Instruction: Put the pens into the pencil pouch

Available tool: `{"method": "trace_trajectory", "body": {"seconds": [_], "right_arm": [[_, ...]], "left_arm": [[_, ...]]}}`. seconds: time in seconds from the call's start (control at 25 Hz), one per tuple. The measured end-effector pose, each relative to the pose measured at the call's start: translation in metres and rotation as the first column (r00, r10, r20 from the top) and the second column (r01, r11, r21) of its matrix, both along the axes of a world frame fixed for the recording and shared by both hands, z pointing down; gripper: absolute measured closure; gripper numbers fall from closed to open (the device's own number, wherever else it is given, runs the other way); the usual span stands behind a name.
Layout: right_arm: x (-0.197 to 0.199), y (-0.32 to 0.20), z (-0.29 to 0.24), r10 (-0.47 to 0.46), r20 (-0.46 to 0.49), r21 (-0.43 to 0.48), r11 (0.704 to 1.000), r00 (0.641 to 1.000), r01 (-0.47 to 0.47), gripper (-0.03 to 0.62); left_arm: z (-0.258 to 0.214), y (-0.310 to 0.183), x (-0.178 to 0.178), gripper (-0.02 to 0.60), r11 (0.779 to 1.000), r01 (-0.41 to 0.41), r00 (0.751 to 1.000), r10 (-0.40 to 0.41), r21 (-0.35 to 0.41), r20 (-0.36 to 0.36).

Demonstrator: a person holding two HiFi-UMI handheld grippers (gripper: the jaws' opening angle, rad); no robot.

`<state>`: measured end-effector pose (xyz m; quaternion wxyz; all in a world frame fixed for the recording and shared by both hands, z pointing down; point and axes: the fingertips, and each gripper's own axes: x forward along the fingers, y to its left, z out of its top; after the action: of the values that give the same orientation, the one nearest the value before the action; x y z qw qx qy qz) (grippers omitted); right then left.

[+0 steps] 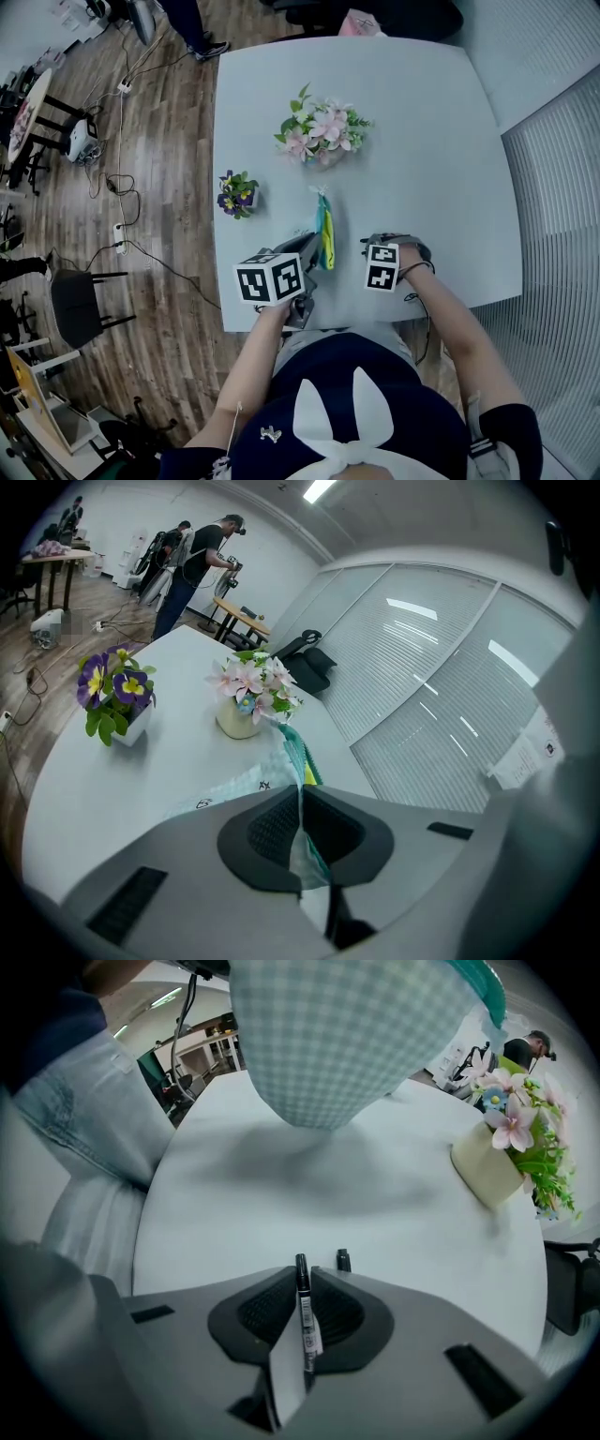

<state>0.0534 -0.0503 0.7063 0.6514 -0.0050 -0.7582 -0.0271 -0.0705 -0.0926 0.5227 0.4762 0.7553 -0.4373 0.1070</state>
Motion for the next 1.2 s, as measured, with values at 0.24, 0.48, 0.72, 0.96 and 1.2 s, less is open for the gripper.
{"method": "trace_trajectory", "body": {"seconds": [0.24,0.48,0.72,0.96,1.2], "right_arm": [[0.000,-0.001,-0.003,0.031,0.024,0.000,1.000,0.999,-0.031,0.543],[-0.008,-0.007,-0.019,0.082,0.094,0.009,0.997,0.992,-0.083,0.543],[-0.014,-0.010,-0.041,0.154,0.181,0.016,0.987,0.971,-0.160,0.543],[-0.011,-0.007,-0.060,0.232,0.258,0.024,0.969,0.938,-0.247,0.545],[-0.005,-0.007,-0.080,0.355,0.356,0.004,0.925,0.865,-0.381,0.545]], "left_arm": [[0.001,0.001,-0.001,0.551,1.000,-0.002,1.000,0.002,0.001,0.003],[0.002,0.001,-0.001,0.551,1.000,-0.010,1.000,0.010,0.003,0.007],[0.000,0.002,0.000,0.551,1.000,-0.016,1.000,0.016,0.011,0.010],[-0.001,0.003,0.001,0.551,1.000,-0.020,1.000,0.020,0.016,0.016],[-0.002,0.003,0.001,0.551,0.999,-0.025,1.000,0.024,0.024,0.017]]}}
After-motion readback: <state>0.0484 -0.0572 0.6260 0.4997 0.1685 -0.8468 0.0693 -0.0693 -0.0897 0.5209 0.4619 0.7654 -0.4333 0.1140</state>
